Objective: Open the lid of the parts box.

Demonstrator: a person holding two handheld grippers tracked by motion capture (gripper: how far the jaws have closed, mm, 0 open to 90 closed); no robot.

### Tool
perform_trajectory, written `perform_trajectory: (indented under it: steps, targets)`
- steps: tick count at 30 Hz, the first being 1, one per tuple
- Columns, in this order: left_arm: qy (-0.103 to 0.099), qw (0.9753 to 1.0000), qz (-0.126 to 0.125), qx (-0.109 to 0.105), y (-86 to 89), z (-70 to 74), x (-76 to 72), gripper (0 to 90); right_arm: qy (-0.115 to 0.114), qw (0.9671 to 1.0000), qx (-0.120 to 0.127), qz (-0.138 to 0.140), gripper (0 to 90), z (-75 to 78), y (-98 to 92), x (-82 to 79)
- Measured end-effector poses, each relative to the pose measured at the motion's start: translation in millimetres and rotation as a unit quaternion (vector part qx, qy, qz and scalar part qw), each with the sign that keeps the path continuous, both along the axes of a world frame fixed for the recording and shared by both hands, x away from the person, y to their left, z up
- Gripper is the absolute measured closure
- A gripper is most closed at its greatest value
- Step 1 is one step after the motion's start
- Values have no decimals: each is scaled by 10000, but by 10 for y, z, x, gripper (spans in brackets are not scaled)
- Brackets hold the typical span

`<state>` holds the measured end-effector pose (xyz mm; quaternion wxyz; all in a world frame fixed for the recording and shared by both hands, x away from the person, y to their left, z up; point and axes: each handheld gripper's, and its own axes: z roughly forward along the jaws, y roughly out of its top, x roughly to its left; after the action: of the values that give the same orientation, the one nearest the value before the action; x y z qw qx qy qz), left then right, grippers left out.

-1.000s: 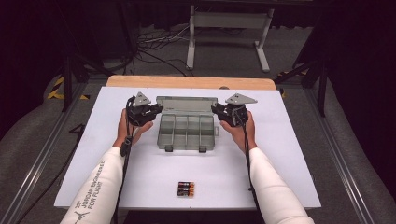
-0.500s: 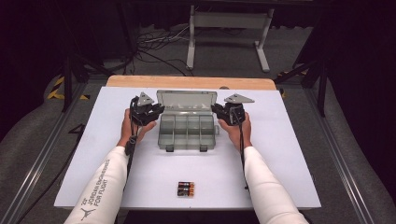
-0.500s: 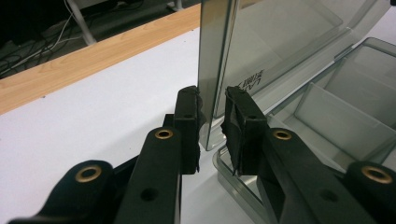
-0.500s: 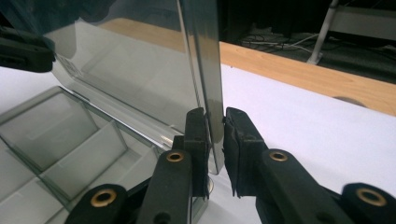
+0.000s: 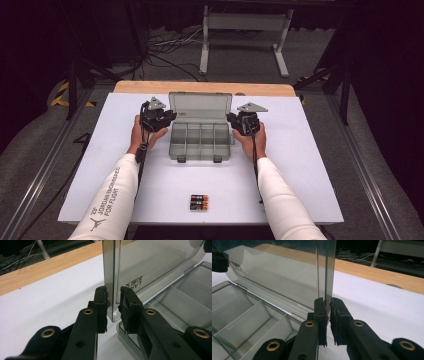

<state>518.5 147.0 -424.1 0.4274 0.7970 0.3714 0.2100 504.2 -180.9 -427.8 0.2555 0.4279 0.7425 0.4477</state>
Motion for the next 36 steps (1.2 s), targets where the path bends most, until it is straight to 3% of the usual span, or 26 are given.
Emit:
perform_trajectory:
  steps: [6,8,14,22,32,36]
  targets:
    - [32,10000,64,-60,-4,-25,4,768,-10,10000,31,-50,839,-37,0,11]
    - [-3,10000,75,32,-11,-36,19,768,-1,10000,10,-53,839,-48,5,18]
    - [139,9998,104,97,-24,-113,63,774,11,9999,34,-99,843,-108,8,44]
    - [155,9993,181,279,-60,-114,41,777,77,9998,47,-150,840,-147,20,41]
    - [201,9992,260,227,-62,-156,38,805,124,9998,83,-150,841,-169,15,36]
    - [258,9993,229,107,-45,-174,56,804,130,9997,119,-184,839,-180,16,33]
